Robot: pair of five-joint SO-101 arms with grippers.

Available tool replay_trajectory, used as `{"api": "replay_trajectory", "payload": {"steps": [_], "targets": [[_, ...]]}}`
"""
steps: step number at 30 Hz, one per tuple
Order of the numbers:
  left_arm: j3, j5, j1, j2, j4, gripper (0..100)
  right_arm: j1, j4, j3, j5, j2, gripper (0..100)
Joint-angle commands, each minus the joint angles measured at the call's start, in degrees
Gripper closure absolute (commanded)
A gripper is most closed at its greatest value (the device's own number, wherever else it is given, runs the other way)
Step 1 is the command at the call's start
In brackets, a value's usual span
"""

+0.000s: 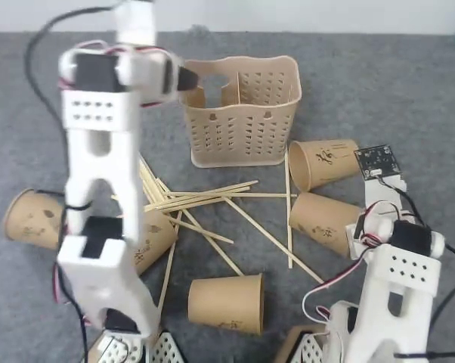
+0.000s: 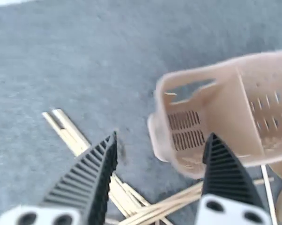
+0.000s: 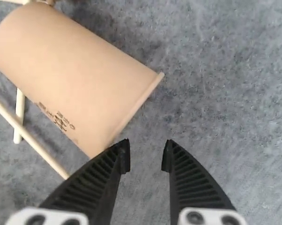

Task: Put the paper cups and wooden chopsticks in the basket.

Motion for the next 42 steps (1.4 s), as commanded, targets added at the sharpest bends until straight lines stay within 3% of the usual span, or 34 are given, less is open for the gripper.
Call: {"api": "replay_trajectory", "payload": {"steps": [1, 8, 15, 21, 29, 31, 42], "targets": [[0.04, -0.62, -4.48, -10.55, 2.02, 72, 0.04, -3.30, -0.35, 0.97, 0.04, 87.4], [10.42, -0.62, -13.10, -33.05, 1.93, 72, -5.58, -6.81, -0.70, 0.53, -0.04, 87.6], [42.95, -0.35, -25.05, -47.12, -2.37, 75, -13.49, -6.64, -2.29, 0.35, -0.04, 87.6], [77.49, 4.13, -30.95, -53.27, -26.20, 96, -12.70, -2.24, -9.67, -4.84, -0.13, 87.6], [109.58, 7.38, -29.36, -54.77, -53.71, 97, -12.26, 1.98, -15.03, -5.19, 0.40, 87.6], [111.43, 7.12, -28.22, -53.80, -56.97, 97, -11.91, 1.89, -14.59, -5.10, 0.48, 87.6], [107.74, 7.03, -29.01, -45.63, -56.97, 97, -11.82, 1.01, -5.98, -4.57, -0.04, 87.6]]}}
